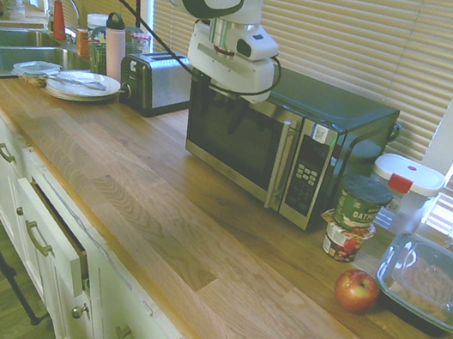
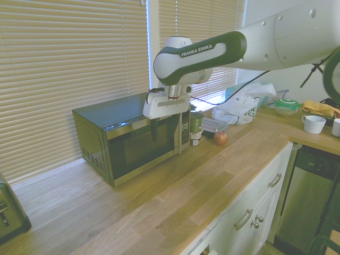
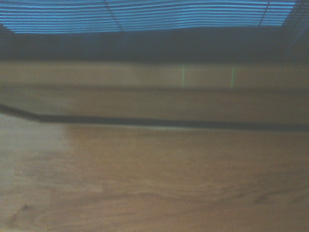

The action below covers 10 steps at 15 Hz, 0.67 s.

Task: Close the microwave

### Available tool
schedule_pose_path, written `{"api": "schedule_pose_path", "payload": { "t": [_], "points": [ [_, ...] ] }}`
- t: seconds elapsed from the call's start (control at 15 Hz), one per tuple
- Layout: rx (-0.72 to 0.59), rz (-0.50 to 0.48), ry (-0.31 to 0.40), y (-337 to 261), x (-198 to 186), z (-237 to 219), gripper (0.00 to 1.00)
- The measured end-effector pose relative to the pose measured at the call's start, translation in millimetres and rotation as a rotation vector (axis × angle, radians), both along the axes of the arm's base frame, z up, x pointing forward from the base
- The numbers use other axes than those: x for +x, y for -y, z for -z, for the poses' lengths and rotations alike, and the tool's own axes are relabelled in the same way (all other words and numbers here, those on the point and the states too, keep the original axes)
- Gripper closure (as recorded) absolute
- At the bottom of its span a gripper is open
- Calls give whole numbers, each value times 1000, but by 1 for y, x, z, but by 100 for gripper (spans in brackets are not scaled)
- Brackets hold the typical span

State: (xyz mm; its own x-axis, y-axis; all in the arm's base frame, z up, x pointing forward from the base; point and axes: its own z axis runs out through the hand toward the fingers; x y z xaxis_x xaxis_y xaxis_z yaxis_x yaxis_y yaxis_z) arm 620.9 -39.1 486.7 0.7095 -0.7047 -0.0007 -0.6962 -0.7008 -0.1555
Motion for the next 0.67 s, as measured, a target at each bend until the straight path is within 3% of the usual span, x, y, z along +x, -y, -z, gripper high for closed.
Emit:
{"api": "schedule_pose_path", "payload": {
  "t": [0.67],
  "points": [
    [-25,-16,-77,23,-146,77,0]
  ]
}}
